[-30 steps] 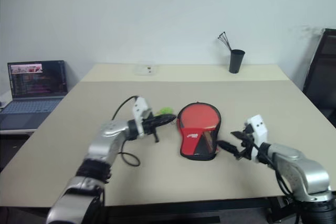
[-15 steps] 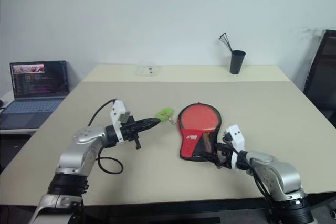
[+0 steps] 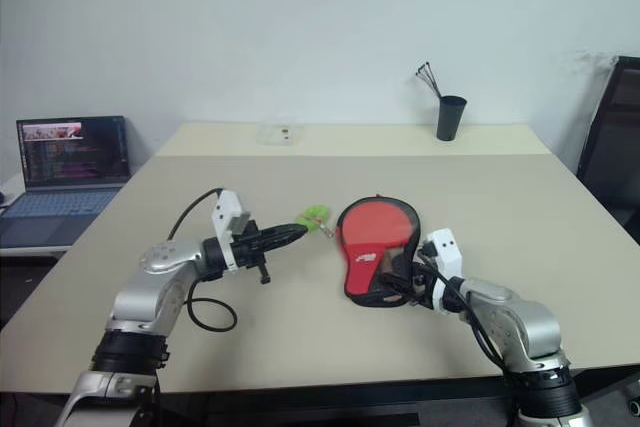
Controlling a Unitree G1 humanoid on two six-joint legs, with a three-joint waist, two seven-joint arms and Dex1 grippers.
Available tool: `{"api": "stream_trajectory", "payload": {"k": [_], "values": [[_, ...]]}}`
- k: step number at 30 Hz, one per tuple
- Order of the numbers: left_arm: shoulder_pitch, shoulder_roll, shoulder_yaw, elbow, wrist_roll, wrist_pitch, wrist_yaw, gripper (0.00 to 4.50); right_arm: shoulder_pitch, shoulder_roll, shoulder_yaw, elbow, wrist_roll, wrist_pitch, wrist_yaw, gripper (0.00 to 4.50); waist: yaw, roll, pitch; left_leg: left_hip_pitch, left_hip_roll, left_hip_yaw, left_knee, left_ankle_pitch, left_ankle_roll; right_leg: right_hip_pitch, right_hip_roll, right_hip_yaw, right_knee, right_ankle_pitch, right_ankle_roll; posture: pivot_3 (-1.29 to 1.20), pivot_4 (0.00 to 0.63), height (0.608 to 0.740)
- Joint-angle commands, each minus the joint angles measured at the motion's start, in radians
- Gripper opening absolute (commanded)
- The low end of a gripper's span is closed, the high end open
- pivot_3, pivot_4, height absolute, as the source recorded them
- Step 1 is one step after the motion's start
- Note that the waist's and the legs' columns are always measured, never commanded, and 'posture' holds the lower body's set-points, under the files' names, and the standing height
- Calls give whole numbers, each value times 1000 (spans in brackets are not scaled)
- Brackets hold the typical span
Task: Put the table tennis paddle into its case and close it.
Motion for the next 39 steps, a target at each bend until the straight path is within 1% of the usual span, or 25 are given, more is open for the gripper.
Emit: {"api": "stream_trajectory", "payload": {"k": [1, 4, 8, 10, 13, 22, 26, 33, 36, 39], "values": [[-17, 4, 6, -39, -12, -9, 6, 0, -27, -10, -6, 15, -49, -47, -25, 3937, 0, 0, 0, 0, 0, 0, 0, 0, 0, 0, 0, 0, 0, 0, 0, 0, 150, 740], [-18, 3, 5, -38, -11, -12, 7, 0, -53, 0, -17, 70, -95, -80, -60, 3937, -1, 0, 0, 0, 0, 0, 0, 0, 0, 0, 0, 0, 0, 0, 0, 0, 150, 740], [-17, 2, 5, -39, -10, -14, 9, 0, -85, 24, -50, 124, -99, -91, -85, 3937, -1, 0, 0, 0, 0, 0, 0, 0, 0, 0, 0, 0, 0, 0, 0, 0, 150, 740], [-16, 2, 5, -39, -10, -15, 9, 0, -99, 35, -46, 145, -109, -97, -90, 3937, -1, 0, 0, 0, 0, 0, 0, 0, 0, 0, 0, 0, 0, 0, 0, 0, 150, 740], [-16, 1, 3, -38, -9, -17, 10, 0, -110, 45, -30, 166, -128, -107, -99, 4486, -1, 0, 0, 0, 0, 0, 0, 0, 0, 0, 0, 0, 0, 0, 0, 0, 150, 740], [-18, 3, 3, -28, -5, -28, 6, 0, -147, 51, 19, 245, -205, -121, -102, 4486, -1, 0, 0, 0, 0, 0, 0, 0, 0, 0, 0, 0, 0, 0, 0, 0, 150, 740], [-19, 2, 2, -26, -4, -32, 5, 0, -166, 40, 72, 262, -231, -110, -59, 4486, -2, 0, 0, 0, 0, 0, 0, 0, 0, 0, 0, 0, 1, 0, 0, 0, 150, 740], [-14, 4, 3, -22, -1, -44, 4, 0, -199, 64, 134, 287, -253, -65, -16, 4486, -7, 0, 0, 1, 1, 1, 0, 0, 0, 0, 1, 1, 1, 0, 0, 0, 150, 740], [-8, 7, 6, -24, 0, -47, 6, 0, -220, 92, 132, 321, -259, -42, -19, 3949, -9, 0, 0, 2, 1, 1, 0, 0, 0, 0, 1, 1, 1, 0, 0, 0, 150, 740], [0, 11, 10, -28, 0, -49, 7, 0, -233, 111, 120, 340, -257, -27, -19, 2924, -11, 0, 0, 5, 2, 2, -1, 0, 0, 0, 2, 2, 3, 0, 0, 0, 150, 740]]}}
